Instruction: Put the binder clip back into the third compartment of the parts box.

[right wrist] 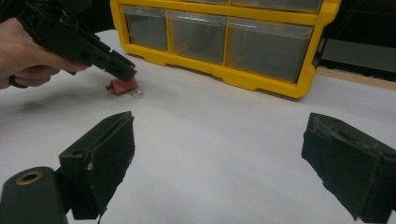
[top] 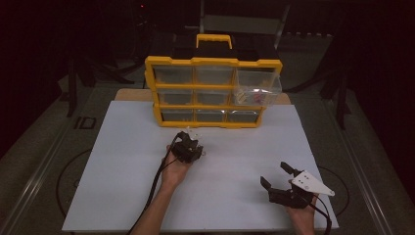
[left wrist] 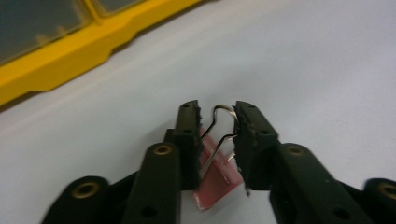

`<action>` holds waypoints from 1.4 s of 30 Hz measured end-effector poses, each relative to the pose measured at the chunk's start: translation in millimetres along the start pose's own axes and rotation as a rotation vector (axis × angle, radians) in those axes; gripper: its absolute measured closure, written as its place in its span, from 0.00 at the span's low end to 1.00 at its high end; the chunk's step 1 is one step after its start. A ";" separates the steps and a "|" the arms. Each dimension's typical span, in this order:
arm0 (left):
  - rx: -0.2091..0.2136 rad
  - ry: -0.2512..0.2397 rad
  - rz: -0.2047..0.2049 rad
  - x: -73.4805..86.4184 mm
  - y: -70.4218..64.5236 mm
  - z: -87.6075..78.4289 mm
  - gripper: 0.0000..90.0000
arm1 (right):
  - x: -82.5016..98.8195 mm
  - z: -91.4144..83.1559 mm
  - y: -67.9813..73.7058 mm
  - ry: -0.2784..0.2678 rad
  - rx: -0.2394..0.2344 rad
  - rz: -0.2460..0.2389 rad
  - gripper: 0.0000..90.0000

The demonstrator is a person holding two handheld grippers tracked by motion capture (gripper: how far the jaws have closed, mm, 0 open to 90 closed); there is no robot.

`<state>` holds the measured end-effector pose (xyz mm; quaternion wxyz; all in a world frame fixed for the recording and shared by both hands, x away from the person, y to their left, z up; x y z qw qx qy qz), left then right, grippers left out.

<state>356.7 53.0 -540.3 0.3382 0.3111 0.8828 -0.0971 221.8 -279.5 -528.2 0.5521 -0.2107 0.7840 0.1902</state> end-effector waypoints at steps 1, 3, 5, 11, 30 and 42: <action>-0.003 0.001 -0.006 -0.1 2.0 -1.9 0.84 | 0.0 0.0 0.3 0.000 0.001 0.001 0.10; -0.002 -0.003 -0.018 0.3 6.7 -5.0 0.88 | 0.0 0.2 0.1 0.002 0.000 -0.001 0.10; -0.021 -0.004 -0.025 1.0 14.3 -10.4 0.95 | 0.1 0.6 0.2 0.003 0.001 -0.002 0.10; 0.023 -0.005 -0.023 6.2 23.0 -14.1 1.00 | 0.2 1.1 0.9 0.005 -0.001 -0.004 0.10; 0.032 -0.074 0.003 -20.4 37.0 -45.6 1.00 | 0.3 1.2 1.0 0.006 -0.001 0.003 0.10; 0.086 -0.148 0.054 -54.5 44.2 -74.6 1.00 | 0.2 0.1 -0.5 0.005 0.001 0.003 0.10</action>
Point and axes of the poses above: each handheld gripper's, and its own axes: z roughly forward along the jaws, x roughly out of its underside, y roughly to its left, the point moved 1 cm from there along z, roughly forward along the jaws, and after that the axes turned 3 degrees about z, right-handed, at the moved point
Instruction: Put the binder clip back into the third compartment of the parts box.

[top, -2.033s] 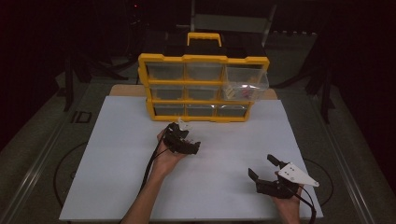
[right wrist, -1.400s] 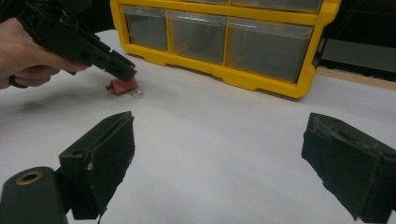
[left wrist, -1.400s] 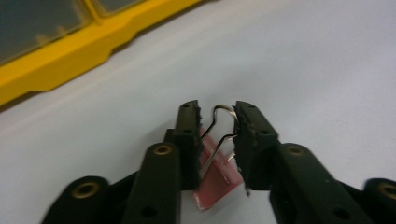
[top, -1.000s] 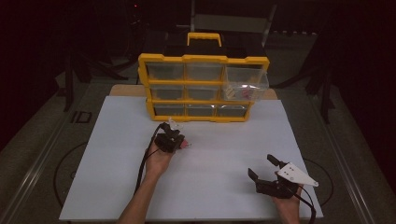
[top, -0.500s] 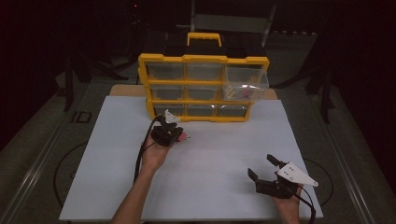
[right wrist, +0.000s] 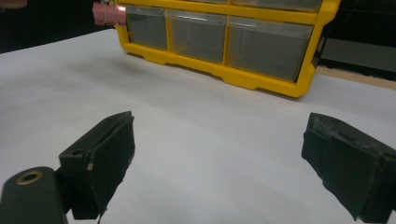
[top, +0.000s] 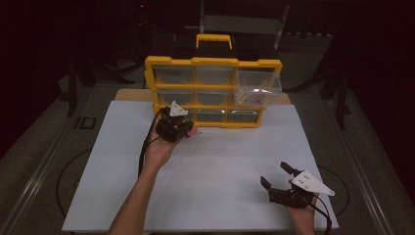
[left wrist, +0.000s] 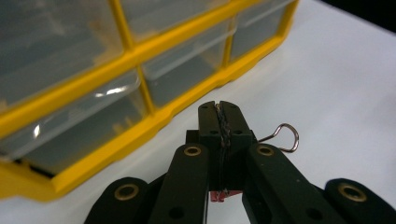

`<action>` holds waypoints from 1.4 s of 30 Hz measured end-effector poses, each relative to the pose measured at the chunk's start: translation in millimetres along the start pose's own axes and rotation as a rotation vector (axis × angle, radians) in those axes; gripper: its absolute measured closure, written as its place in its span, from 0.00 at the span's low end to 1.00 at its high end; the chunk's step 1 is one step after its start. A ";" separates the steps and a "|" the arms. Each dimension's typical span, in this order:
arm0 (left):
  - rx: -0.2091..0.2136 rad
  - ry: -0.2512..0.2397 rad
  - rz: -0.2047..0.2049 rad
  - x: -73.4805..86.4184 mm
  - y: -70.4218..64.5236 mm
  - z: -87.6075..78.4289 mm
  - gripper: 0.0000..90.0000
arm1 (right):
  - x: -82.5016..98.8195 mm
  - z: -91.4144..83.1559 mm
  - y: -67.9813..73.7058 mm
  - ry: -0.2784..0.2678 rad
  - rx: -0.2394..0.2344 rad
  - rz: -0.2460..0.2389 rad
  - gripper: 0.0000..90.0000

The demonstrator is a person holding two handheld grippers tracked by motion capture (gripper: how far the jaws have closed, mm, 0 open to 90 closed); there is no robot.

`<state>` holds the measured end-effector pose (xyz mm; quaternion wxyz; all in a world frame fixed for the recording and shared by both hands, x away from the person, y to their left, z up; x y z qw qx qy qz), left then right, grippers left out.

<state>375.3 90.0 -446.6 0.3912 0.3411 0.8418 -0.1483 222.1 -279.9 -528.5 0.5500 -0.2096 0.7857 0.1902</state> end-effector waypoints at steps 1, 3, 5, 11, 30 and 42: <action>0.000 0.000 0.000 0.0 0.0 0.0 1.00 | 0.0 0.0 0.0 0.000 0.000 0.000 0.10; 0.013 -0.009 0.006 -5.7 0.6 -2.5 1.00 | -0.4 0.3 -0.1 -0.001 0.002 -0.001 0.10; 0.017 -0.010 0.023 -11.5 1.1 -5.1 1.00 | -0.5 0.3 -0.1 -0.002 0.001 -0.002 0.10; 0.057 -0.042 0.040 -31.9 2.3 -15.1 1.00 | -0.1 0.1 -0.6 -0.002 0.001 0.001 0.10; 0.145 -0.115 0.095 -92.8 5.3 -41.3 1.00 | 0.1 0.3 -0.8 0.000 0.002 0.005 0.10; 0.197 -0.182 0.124 -139.8 5.6 -57.9 1.00 | 0.4 0.6 -2.6 -0.004 -0.002 0.001 0.10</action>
Point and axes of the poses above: each handheld gripper's, and its own axes: z roughly forward along the jaws, x roughly out of its underside, y roughly to its left, the point moved 1 cm from there along z, roughly forward along the jaws, and after that the axes turned 3 degrees about z, right-handed, at the moved point
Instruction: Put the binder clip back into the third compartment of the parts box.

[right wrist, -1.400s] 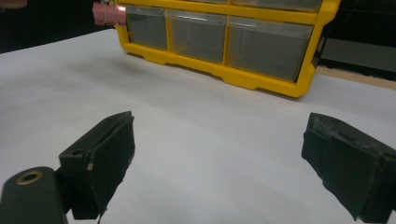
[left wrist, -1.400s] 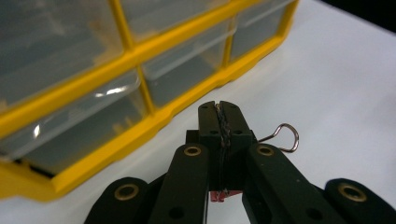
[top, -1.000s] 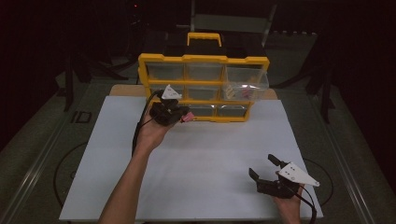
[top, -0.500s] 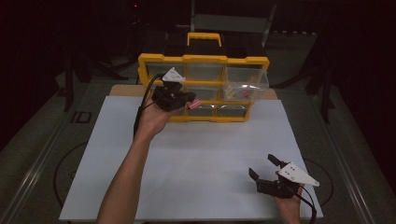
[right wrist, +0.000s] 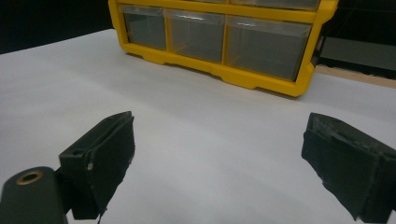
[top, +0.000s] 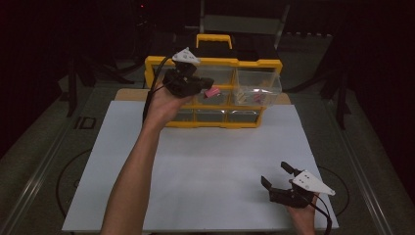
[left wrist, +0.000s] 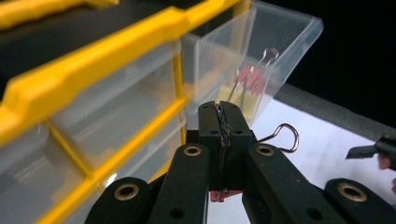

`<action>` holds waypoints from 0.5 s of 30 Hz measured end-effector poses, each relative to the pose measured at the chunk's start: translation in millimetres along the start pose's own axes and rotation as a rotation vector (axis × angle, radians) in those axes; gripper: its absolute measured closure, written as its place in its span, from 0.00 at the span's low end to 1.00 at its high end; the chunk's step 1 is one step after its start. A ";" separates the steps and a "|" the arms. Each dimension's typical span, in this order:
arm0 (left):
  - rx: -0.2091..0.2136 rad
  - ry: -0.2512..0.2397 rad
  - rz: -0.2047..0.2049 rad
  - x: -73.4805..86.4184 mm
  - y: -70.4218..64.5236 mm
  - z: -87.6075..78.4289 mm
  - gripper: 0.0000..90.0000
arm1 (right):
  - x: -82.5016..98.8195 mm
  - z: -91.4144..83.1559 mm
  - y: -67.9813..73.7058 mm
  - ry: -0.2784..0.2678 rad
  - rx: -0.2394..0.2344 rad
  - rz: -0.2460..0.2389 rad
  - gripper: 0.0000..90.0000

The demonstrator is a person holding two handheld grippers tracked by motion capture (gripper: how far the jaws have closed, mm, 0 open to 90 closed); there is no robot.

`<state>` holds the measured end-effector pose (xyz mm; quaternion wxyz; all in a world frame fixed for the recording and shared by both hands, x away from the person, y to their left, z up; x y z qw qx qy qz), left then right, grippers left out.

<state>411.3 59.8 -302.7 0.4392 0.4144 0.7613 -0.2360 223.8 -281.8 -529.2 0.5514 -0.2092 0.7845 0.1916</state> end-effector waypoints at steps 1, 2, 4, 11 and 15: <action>0.009 -0.006 0.003 -3.6 -0.3 -0.1 1.00 | 0.2 0.1 -0.3 0.002 0.000 0.003 0.10; 0.015 -0.013 0.005 -7.0 -0.4 -0.2 1.00 | 0.3 0.3 -0.8 0.003 0.002 0.001 0.10; 0.018 -0.016 0.008 -12.9 -1.1 1.1 1.00 | 0.4 0.3 -1.2 0.005 0.002 0.002 0.10; 0.031 -0.014 0.023 -28.1 -5.1 7.6 1.00 | 0.2 -1.4 -1.8 -0.001 0.007 0.002 0.10; 0.029 -0.014 0.036 -39.6 -7.8 10.9 1.00 | 0.1 -2.0 -2.4 0.000 0.009 0.007 0.10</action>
Point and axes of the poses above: each handheld gripper's, and its own axes: z roughly forward along the jaws, x roughly out of its underside, y roughly to its left, the point moved 1 cm from there along z, roughly forward along the jaws, and after that the axes turned 3 degrees about z, right-handed, at the moved point
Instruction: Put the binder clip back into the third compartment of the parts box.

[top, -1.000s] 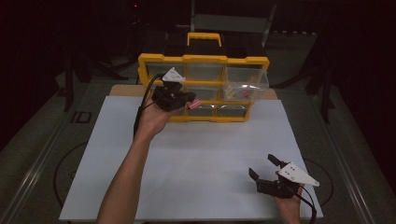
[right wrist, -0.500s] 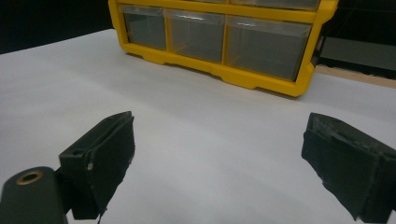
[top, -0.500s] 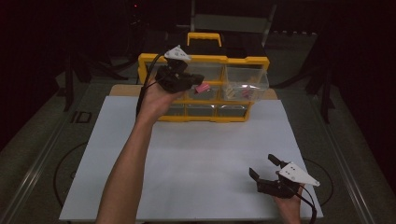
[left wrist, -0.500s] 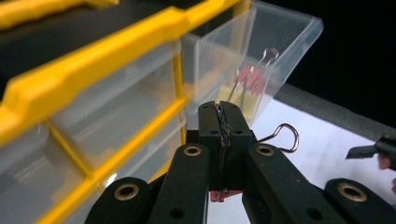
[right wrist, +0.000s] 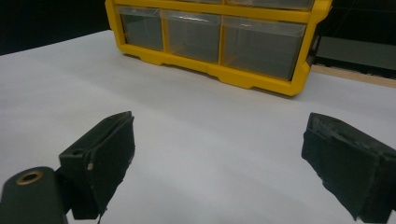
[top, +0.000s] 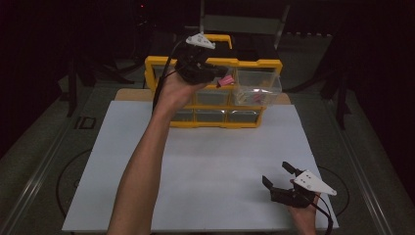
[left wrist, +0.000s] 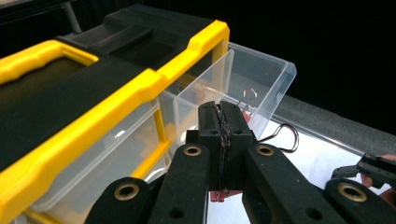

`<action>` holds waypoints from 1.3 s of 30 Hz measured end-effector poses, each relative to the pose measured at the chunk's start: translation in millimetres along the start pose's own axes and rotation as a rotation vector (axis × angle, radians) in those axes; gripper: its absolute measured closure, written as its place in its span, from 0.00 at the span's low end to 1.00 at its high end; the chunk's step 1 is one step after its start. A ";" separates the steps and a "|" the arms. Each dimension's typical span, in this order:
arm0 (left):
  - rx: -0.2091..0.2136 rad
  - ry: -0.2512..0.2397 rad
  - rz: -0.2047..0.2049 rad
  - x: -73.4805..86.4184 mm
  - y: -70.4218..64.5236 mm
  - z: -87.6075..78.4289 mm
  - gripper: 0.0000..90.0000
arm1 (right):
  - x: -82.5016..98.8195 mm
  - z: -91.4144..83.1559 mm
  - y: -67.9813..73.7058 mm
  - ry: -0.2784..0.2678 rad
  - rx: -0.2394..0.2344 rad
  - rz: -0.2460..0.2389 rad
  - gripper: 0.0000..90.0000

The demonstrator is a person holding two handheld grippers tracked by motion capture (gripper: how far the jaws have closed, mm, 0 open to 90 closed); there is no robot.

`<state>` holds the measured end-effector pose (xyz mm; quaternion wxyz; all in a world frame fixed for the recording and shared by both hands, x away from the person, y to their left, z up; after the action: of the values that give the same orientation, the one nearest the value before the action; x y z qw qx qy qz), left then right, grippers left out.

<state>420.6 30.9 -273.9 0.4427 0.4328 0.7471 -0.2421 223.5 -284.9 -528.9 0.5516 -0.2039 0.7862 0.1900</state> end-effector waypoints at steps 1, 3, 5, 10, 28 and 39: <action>0.000 0.000 0.000 0.0 0.0 0.0 1.00 | 0.0 0.0 -0.1 0.000 0.000 0.000 0.10; -0.001 -0.003 0.004 -5.8 -1.3 1.4 1.00 | 0.0 -0.1 0.1 0.001 -0.001 0.001 0.10; 0.002 -0.009 -0.002 -9.0 -2.0 3.4 1.00 | 0.0 0.3 0.0 -0.001 0.000 -0.003 0.10; 0.007 -0.016 -0.010 -16.3 -3.5 10.0 1.00 | -0.1 0.2 0.8 -0.001 -0.001 -0.005 0.10; -0.066 0.003 -0.072 -24.4 -9.1 44.9 0.37 | 0.3 -4.6 -1.7 -0.006 0.002 -0.001 0.10; -0.134 0.054 -0.117 18.8 8.0 24.4 0.03 | -0.3 -1.5 1.0 -0.001 -0.002 -0.008 0.10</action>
<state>434.2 24.9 -302.1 0.4354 0.3641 0.7972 -0.2055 221.9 -284.8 -528.0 0.5525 -0.2074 0.7849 0.1888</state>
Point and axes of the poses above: each handheld gripper's, and its own axes: z roughly forward along the jaws, x roughly out of its underside, y roughly to its left, the point moved 1 cm from there along z, roughly forward along the jaws, and after that the axes turned 3 degrees about z, right-handed, at the moved point
